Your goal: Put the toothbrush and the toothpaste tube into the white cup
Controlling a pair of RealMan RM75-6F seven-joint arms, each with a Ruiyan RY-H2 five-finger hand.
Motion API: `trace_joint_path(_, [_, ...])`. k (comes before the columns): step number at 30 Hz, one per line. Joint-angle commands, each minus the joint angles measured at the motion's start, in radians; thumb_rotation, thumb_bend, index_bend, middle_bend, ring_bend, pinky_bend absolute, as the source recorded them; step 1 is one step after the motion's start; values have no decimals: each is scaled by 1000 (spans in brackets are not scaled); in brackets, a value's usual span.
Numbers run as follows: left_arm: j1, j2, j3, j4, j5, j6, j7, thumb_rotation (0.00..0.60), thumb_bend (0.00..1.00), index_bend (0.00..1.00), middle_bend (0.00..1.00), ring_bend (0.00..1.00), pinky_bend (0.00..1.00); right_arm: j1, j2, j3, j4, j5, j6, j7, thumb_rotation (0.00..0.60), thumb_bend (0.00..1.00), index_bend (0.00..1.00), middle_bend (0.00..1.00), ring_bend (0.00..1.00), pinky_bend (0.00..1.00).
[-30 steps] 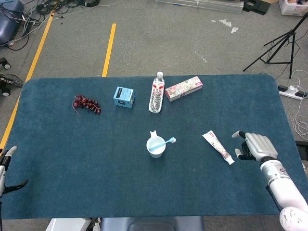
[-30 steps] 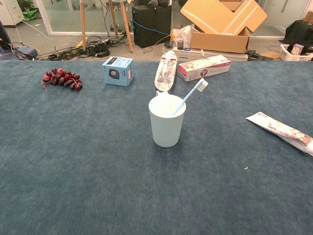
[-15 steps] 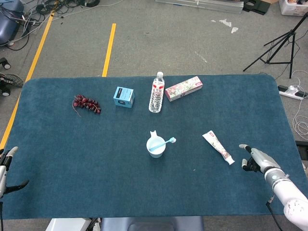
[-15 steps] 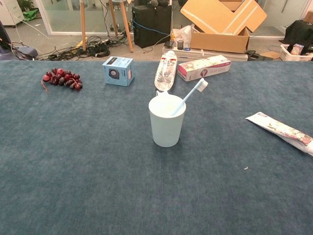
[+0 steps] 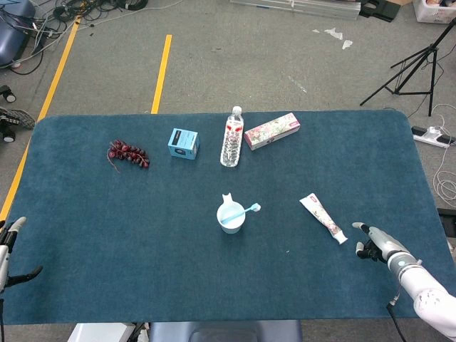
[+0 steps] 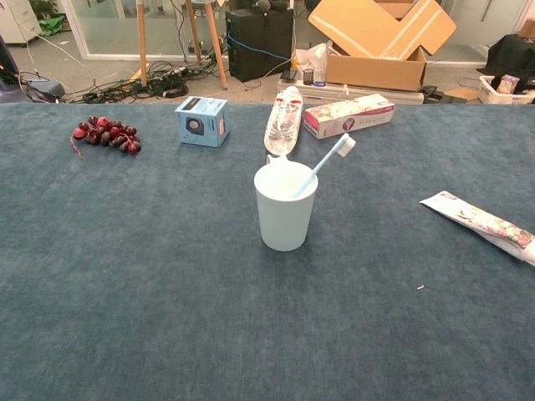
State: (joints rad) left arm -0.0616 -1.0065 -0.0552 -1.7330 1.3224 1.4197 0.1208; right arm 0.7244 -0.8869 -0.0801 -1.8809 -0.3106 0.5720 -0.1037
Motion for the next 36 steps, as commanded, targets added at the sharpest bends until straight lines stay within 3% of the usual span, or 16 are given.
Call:
trace_joint_path(1, [0, 1, 0, -1, 0, 0, 0, 600, 0, 88, 165, 68, 188, 5, -23, -6, 28, 0, -12, 18, 600, 623, 73, 1000, 820, 898])
trace_joint_path(13, [1, 2, 0, 0, -4, -1, -4, 600, 0, 88, 165, 68, 188, 20, -69, -15, 90, -35, -124, 94, 600, 622, 73, 1000, 823, 898])
trace_joint_path(22, [4, 7, -3, -2, -6, 4, -12, 600, 0, 88, 166, 72, 204, 7, -33, -2, 1, -151, -202, 149, 600, 621, 73, 1000, 825, 898])
trace_joint_path(27, [3, 7, -1, -4, -3, 4, -8, 600, 0, 88, 166, 72, 204, -23, -17, 41, -19, -228, -267, 212, 600, 621, 73, 1000, 825, 898])
trace_joint_path(36, [1, 5, 0, -3, -5, 0, -3, 600, 0, 88, 166, 72, 204, -130, -34, 174, 0, -382, -361, 337, 600, 621, 73, 1000, 824, 898])
